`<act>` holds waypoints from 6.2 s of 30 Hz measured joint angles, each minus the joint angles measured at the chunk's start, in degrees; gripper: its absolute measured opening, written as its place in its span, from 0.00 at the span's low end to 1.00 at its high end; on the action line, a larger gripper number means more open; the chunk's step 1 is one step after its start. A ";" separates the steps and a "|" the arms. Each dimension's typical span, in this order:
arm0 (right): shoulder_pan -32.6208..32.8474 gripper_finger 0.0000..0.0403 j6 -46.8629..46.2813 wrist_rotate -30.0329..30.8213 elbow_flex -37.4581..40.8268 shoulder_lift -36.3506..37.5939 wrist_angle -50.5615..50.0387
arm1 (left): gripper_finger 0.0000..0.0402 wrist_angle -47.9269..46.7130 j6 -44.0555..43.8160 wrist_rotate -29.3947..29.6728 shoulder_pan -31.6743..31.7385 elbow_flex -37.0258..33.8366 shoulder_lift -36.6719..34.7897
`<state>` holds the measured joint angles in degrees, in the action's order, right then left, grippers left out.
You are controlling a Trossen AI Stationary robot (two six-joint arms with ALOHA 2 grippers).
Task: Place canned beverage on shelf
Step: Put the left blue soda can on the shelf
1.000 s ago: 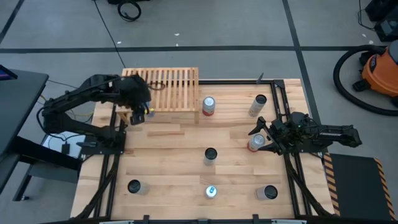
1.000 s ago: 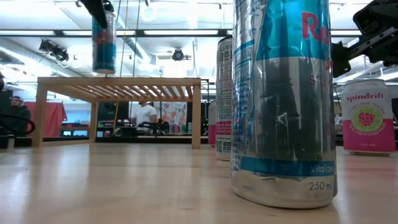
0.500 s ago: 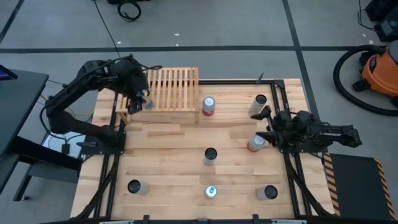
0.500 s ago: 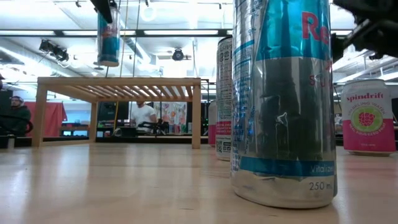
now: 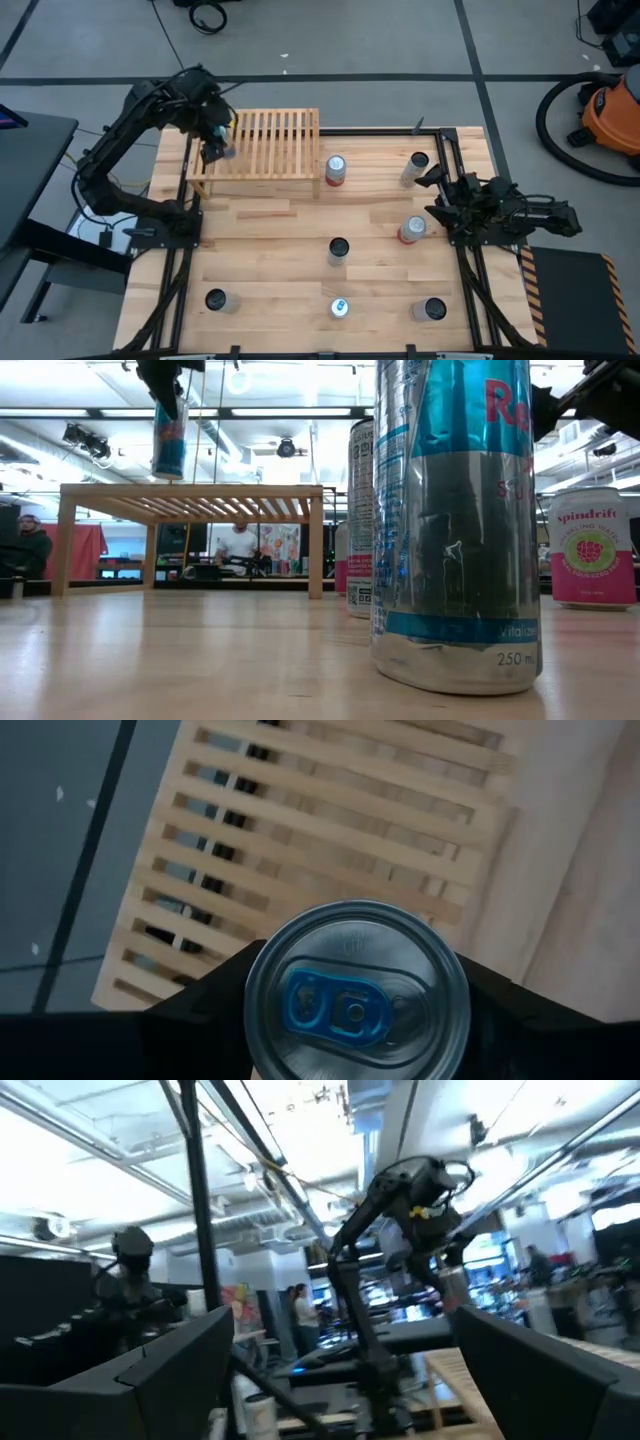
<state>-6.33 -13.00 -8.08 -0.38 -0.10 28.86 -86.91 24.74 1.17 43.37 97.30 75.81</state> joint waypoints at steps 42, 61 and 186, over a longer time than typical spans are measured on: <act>-0.07 0.97 0.53 8.03 0.02 -1.14 -0.51 | 0.59 -3.02 -8.33 -2.47 19.23 19.54 17.51; -0.07 0.97 -0.98 6.76 0.02 -1.14 -1.11 | 0.59 -1.19 -5.46 -3.55 22.14 7.06 11.58; -2.68 0.72 10.44 8.08 -50.15 -71.73 6.29 | 0.75 12.53 -12.20 -19.41 3.24 1.55 -16.37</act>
<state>-9.00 -2.56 0.00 -50.53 -71.83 35.15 -74.38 12.54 -18.23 46.61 98.85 59.44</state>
